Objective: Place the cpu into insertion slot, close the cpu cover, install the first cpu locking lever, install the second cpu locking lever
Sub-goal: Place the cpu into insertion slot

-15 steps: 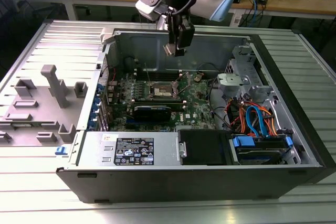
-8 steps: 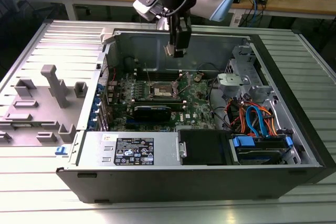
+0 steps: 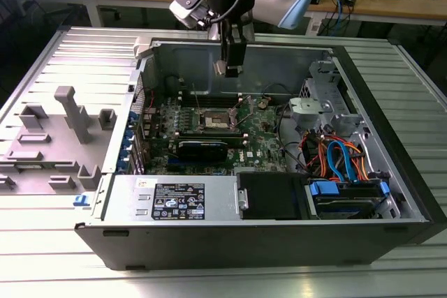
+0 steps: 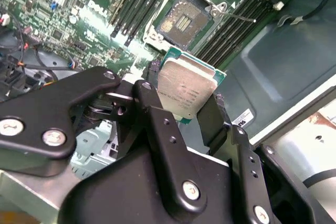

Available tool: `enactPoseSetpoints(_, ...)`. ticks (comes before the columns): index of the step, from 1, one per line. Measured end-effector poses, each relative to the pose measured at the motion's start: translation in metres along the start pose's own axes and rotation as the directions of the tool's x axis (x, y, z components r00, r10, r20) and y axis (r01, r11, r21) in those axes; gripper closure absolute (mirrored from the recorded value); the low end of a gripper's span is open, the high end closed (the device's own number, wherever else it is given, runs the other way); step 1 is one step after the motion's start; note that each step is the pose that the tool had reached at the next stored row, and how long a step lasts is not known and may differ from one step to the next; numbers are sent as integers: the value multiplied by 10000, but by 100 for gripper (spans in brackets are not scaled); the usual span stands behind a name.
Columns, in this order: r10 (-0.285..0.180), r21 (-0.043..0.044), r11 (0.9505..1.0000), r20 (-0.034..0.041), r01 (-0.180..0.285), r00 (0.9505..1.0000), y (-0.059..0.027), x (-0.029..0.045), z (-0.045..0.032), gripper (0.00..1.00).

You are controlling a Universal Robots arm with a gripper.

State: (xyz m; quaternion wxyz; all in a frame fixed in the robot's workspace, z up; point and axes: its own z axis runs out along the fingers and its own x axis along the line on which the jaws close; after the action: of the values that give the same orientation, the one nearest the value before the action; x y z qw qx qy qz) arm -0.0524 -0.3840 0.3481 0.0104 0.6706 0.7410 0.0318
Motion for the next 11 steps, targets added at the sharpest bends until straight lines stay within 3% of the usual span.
enactPoseSetpoints(3, 402, -1, 9992, 26, -402, 9992, -4, 1, 27, 45)
enactPoseSetpoints(6, 403, -2, 9992, 27, -403, 9992, -4, 1, 28, 45)
enactPoseSetpoints(8, 400, 1, 9992, 77, -400, 9992, -4, 1, 28, 45)
enactPoseSetpoints(11, 399, 2, 9992, 90, -399, 9992, -4, 1, 28, 45)
